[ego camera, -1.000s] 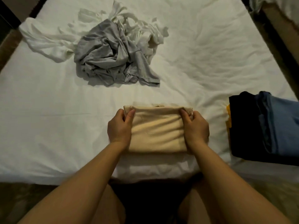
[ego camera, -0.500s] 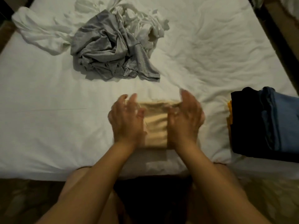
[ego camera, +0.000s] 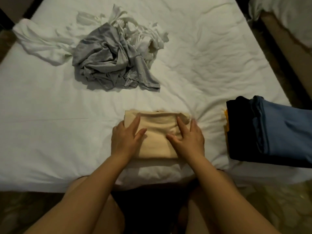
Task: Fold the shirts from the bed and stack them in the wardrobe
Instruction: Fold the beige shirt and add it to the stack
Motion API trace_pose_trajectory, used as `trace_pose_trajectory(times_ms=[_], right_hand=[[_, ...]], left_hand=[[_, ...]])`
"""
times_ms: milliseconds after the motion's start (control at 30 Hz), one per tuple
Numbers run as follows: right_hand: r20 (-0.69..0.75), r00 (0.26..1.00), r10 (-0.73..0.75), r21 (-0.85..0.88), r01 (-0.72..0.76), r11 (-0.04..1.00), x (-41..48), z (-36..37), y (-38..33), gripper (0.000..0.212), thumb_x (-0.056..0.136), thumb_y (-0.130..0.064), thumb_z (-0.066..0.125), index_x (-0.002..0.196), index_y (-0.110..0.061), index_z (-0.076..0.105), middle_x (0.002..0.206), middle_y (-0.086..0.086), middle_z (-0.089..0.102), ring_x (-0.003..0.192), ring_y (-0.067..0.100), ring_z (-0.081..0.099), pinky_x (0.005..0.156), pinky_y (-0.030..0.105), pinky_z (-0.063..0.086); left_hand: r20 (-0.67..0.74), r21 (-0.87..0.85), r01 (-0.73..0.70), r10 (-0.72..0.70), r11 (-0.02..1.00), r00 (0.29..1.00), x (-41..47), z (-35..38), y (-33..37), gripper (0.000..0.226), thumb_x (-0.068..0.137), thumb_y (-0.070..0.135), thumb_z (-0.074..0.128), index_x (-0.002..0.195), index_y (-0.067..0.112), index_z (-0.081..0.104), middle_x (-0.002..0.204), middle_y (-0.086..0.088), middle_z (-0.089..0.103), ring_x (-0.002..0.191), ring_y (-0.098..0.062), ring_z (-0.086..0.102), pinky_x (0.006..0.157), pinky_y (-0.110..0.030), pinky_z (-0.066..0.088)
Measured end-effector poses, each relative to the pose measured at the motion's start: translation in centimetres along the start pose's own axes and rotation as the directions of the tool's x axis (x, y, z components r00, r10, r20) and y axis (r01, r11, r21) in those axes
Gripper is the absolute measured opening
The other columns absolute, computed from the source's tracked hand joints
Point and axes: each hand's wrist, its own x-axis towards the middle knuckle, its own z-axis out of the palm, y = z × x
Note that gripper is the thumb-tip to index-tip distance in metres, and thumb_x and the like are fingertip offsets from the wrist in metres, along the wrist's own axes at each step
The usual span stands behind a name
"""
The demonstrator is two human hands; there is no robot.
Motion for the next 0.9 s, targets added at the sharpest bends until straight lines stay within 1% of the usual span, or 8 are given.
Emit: trace_pose_trajectory(times_ms=[133,233,333,467,567,667,767,900], right_hand=[[0.075,0.996,-0.045,0.301,0.02,0.953,-0.6,-1.1,0.3,0.073,0.079,-0.043,0.069,0.143,-0.037,0.033,0.144,0.001,0.038,0.131,0.02,0.039,0.103,0.031,0.036],[0.117,0.987,-0.111,0.418,0.052,0.907,-1.0,-2.8,0.1,0.076,0.077,-0.027,0.075,0.143,-0.028,0.036,0.144,0.0,0.038,0.134,0.014,0.037,0.102,0.018,0.031],[0.054,0.986,-0.157,0.439,0.117,0.891,-2.0,-5.9,-0.1,0.077,0.077,-0.022,0.075,0.143,-0.027,0.036,0.149,-0.001,0.032,0.138,0.013,0.03,0.107,0.02,0.027],[-0.1,0.979,-0.176,0.498,0.203,0.843,-4.0,-13.0,0.7,0.078,0.075,-0.022,0.077,0.142,-0.03,0.037,0.149,-0.005,0.031,0.136,0.012,0.031,0.108,0.024,0.029],[-0.197,0.962,-0.187,0.472,0.26,0.842,-5.5,-19.3,2.7,0.079,0.075,-0.02,0.077,0.141,-0.031,0.036,0.137,-0.01,0.036,0.128,0.008,0.036,0.104,0.024,0.033],[-0.285,0.94,-0.186,0.434,0.3,0.85,-7.1,-24.9,5.9,0.08,0.073,-0.016,0.079,0.139,-0.03,0.037,0.133,-0.01,0.035,0.127,0.006,0.035,0.103,0.017,0.028],[-0.303,0.944,-0.131,0.459,0.265,0.848,-8.6,-29.3,10.2,0.079,0.073,-0.011,0.077,0.14,-0.026,0.038,0.141,-0.005,0.034,0.129,0.005,0.031,0.104,0.015,0.025],[-0.229,0.973,-0.01,0.427,0.109,0.898,-9.0,-31.5,16.6,0.077,0.077,-0.017,0.075,0.141,-0.032,0.037,0.15,-0.005,0.028,0.129,0.003,0.026,0.1,0.016,0.022]], left_hand=[[0.129,-0.181,0.061,-0.038,0.982,0.991,-1.3,-1.1,0.4,0.064,0.088,0.053,0.052,0.144,0.033,0.03,0.136,-0.012,0.049,0.12,-0.031,0.048,0.09,-0.034,0.039],[0.166,-0.32,0.065,-0.011,0.945,0.986,-1.9,-2.9,0.6,0.072,0.081,0.043,0.067,0.143,0.03,0.033,0.14,-0.006,0.047,0.123,-0.026,0.047,0.093,-0.031,0.038],[0.076,-0.431,0.019,0.015,0.902,0.997,-3.0,-5.4,2.3,0.075,0.076,0.036,0.074,0.141,0.029,0.037,0.139,-0.005,0.046,0.124,-0.024,0.045,0.092,-0.028,0.037],[0.01,-0.52,-0.126,0.153,0.845,0.988,-4.2,-9.4,7.0,0.086,0.072,0.028,0.079,0.144,0.03,0.031,0.141,-0.003,0.04,0.125,-0.021,0.041,0.093,-0.025,0.034],[0.046,-0.566,-0.191,0.262,0.802,0.964,-4.9,-11.7,11.9,0.105,0.055,0.041,0.083,0.144,0.034,0.028,0.144,0.0,0.035,0.126,-0.019,0.039,0.101,-0.031,0.037],[0.033,-0.587,-0.276,0.363,0.761,0.931,-5.4,-12.4,17.6,0.117,0.041,0.054,0.078,0.144,0.033,0.028,0.143,0.0,0.035,0.126,-0.016,0.039,0.104,-0.032,0.036],[0.035,-0.535,-0.361,0.447,0.764,0.894,-5.8,-10.9,23.6,0.108,0.056,0.043,0.085,0.146,0.028,0.026,0.139,-0.007,0.037,0.126,-0.021,0.04,0.097,-0.024,0.035],[0.121,-0.472,-0.397,0.504,0.787,0.855,-5.9,-7.1,30.1,0.101,0.067,0.039,0.081,0.147,0.028,0.021,0.137,-0.01,0.036,0.124,-0.026,0.042,0.096,-0.029,0.039]])
